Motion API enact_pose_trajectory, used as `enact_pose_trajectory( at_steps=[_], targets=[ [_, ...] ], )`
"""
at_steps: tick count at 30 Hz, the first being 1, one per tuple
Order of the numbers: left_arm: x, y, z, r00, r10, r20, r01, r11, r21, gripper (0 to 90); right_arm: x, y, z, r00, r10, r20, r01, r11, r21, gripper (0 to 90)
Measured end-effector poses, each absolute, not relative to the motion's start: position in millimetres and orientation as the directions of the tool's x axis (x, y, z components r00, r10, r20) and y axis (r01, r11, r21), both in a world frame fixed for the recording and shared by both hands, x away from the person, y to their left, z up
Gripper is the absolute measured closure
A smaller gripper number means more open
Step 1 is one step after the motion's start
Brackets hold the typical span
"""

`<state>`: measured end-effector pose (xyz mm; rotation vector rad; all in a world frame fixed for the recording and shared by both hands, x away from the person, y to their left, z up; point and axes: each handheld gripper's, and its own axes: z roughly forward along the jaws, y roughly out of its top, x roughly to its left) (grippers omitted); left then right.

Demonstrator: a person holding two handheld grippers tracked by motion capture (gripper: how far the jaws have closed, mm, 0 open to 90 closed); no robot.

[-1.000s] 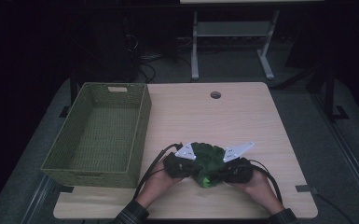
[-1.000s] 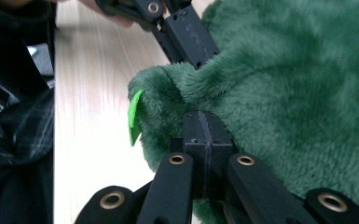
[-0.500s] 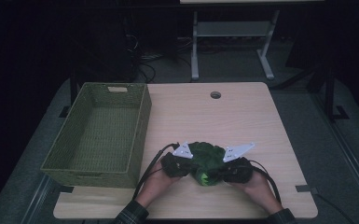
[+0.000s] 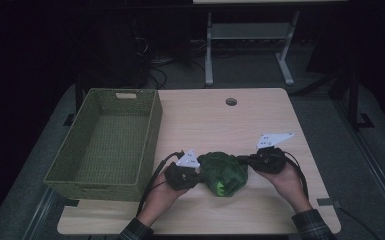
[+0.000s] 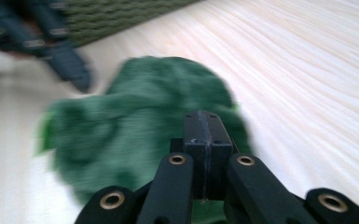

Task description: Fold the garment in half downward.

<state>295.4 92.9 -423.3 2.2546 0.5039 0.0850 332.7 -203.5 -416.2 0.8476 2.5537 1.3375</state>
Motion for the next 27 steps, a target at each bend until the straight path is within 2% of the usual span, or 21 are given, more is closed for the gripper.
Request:
enact_pose_trajectory(
  at_steps=[7, 12, 27],
  targets=[
    [285, 93, -436, 0.915, 0.382, -0.128, 0.352, -0.603, 0.716, 89.8, 370, -205, -436, -0.805, 0.576, 0.143, 0.466, 0.464, 0.753, 90.0],
    [286, 85, -444, 0.918, 0.37, -0.141, 0.356, -0.618, 0.7, 89.8, 383, -202, -452, -0.8, 0.579, 0.157, 0.491, 0.482, 0.725, 90.0],
    [307, 77, -458, 0.905, 0.409, -0.118, 0.377, -0.643, 0.666, 89.8, 367, -205, -460, -0.821, 0.545, 0.171, 0.494, 0.527, 0.692, 90.0]
  ],
)
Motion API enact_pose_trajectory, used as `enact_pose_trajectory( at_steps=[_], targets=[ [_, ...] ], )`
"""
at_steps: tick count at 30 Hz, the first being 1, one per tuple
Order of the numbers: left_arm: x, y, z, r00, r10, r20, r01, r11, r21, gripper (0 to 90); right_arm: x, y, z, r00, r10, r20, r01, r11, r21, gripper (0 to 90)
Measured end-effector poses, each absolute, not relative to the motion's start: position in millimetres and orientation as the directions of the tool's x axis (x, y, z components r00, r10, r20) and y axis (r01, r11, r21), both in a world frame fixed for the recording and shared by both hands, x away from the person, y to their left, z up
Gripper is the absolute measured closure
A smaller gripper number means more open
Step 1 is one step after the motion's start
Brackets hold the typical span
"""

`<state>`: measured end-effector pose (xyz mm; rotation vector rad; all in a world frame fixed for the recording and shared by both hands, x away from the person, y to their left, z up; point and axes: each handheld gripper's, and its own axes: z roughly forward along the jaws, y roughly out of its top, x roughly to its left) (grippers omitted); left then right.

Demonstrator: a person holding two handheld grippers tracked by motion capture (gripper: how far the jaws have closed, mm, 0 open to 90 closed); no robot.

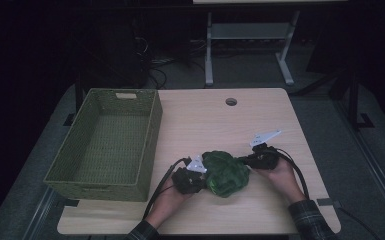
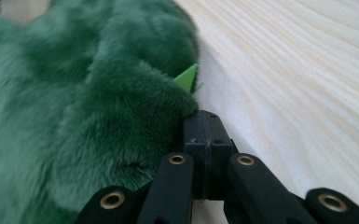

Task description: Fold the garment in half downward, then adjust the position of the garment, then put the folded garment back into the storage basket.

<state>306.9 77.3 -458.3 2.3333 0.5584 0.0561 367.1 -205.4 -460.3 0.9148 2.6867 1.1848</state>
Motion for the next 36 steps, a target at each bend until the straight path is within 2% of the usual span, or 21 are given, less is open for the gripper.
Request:
enact_pose_trajectory(
  at_steps=[13, 23, 27, 31, 36],
  targets=[
    [330, 85, -459, 0.899, 0.422, -0.117, 0.383, -0.628, 0.677, 89.8, 339, -211, -459, -0.83, 0.522, 0.197, 0.492, 0.519, 0.699, 90.0],
    [332, 94, -452, 0.89, 0.441, -0.118, 0.393, -0.61, 0.688, 89.8, 318, -213, -460, -0.826, 0.523, 0.209, 0.5, 0.512, 0.698, 89.9],
    [329, 101, -440, 0.892, 0.439, -0.109, 0.385, -0.612, 0.691, 88.8, 313, -227, -459, -0.789, 0.582, 0.196, 0.519, 0.463, 0.719, 76.8],
    [327, 106, -425, 0.897, 0.434, -0.086, 0.369, -0.627, 0.686, 80.3, 308, -240, -462, -0.75, 0.643, 0.155, 0.535, 0.452, 0.714, 64.0],
    [329, 110, -398, 0.91, 0.409, -0.068, 0.335, -0.629, 0.702, 68.3, 306, -257, -468, -0.689, 0.714, 0.121, 0.56, 0.419, 0.715, 42.6]
  ],
)
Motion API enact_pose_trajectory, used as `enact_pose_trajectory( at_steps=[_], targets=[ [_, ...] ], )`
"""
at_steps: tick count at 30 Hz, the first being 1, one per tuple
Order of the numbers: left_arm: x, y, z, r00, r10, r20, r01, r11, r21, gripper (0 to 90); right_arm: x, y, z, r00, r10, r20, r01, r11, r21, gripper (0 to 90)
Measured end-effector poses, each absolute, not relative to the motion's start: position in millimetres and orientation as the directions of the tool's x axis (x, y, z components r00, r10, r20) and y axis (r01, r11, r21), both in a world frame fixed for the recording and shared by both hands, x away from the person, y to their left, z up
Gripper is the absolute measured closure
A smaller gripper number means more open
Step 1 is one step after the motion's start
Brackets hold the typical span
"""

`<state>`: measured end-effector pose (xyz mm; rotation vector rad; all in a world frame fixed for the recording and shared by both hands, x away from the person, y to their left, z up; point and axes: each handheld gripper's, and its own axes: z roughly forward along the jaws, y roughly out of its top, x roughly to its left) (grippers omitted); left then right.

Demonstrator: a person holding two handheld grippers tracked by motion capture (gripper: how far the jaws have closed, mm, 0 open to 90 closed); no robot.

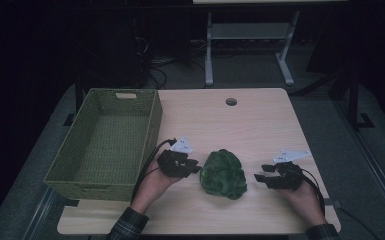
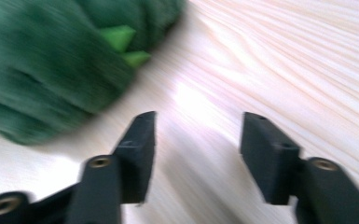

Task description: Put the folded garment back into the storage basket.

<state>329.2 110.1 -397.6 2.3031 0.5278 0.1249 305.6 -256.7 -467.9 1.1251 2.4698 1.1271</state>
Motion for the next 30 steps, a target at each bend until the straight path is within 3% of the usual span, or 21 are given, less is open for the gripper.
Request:
enact_pose_trajectory(
  at_steps=[9, 16, 30],
  targets=[
    [333, 91, -383, 0.958, 0.277, -0.074, 0.252, -0.691, 0.678, 36.1, 311, -259, -477, -0.626, 0.779, 0.033, 0.582, 0.439, 0.684, 12.0],
    [337, 66, -395, 0.982, 0.173, -0.071, 0.18, -0.768, 0.615, 15.9, 312, -262, -483, -0.61, 0.792, 0.038, 0.571, 0.405, 0.714, 6.1],
    [340, 36, -425, 0.993, 0.113, -0.045, 0.12, -0.855, 0.504, 13.4, 312, -262, -483, -0.607, 0.794, 0.037, 0.572, 0.404, 0.714, 6.1]
  ],
)
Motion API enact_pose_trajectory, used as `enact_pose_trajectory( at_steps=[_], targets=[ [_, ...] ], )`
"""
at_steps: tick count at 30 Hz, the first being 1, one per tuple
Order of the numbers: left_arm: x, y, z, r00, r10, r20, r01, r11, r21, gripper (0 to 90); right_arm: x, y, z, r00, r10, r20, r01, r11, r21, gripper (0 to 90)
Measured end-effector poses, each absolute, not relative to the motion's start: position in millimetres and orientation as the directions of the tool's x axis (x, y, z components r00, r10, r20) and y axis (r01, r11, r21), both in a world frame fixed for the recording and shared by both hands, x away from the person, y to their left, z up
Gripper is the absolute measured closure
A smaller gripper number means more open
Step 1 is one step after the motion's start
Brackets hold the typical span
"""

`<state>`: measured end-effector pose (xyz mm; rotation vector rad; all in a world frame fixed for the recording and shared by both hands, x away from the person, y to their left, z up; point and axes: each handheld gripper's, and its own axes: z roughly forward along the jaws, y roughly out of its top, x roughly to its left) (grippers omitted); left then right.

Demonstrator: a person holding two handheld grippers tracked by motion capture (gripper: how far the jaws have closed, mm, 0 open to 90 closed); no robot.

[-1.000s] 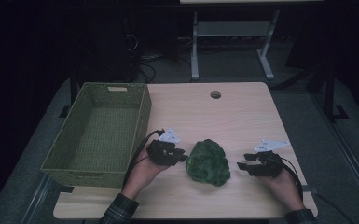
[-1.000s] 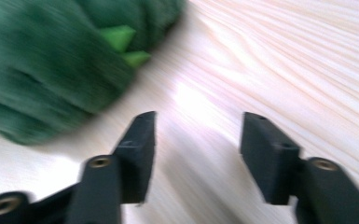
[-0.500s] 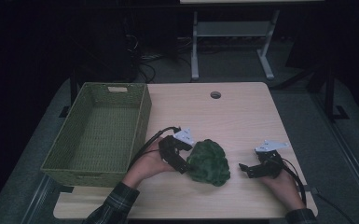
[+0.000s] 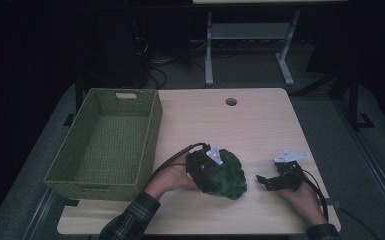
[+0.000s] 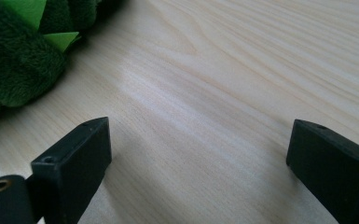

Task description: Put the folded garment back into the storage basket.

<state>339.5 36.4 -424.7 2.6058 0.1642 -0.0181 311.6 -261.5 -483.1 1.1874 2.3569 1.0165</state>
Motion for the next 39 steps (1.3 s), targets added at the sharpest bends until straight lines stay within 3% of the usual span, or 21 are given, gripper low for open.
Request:
enact_pose_trajectory(
  at_steps=[17, 30, 39],
  targets=[
    [337, 28, -451, 0.994, 0.106, 0.02, 0.086, -0.89, 0.449, 15.7, 312, -261, -483, -0.603, 0.797, 0.036, 0.574, 0.401, 0.714, 6.1],
    [345, 37, -445, 0.989, 0.151, 0.005, 0.131, -0.875, 0.466, 59.6, 312, -261, -483, -0.6, 0.799, 0.036, 0.576, 0.4, 0.713, 6.2],
    [347, 43, -440, 0.984, 0.176, -0.03, 0.168, -0.856, 0.489, 65.6, 312, -261, -483, -0.599, 0.8, 0.037, 0.576, 0.398, 0.714, 6.2]
  ],
)
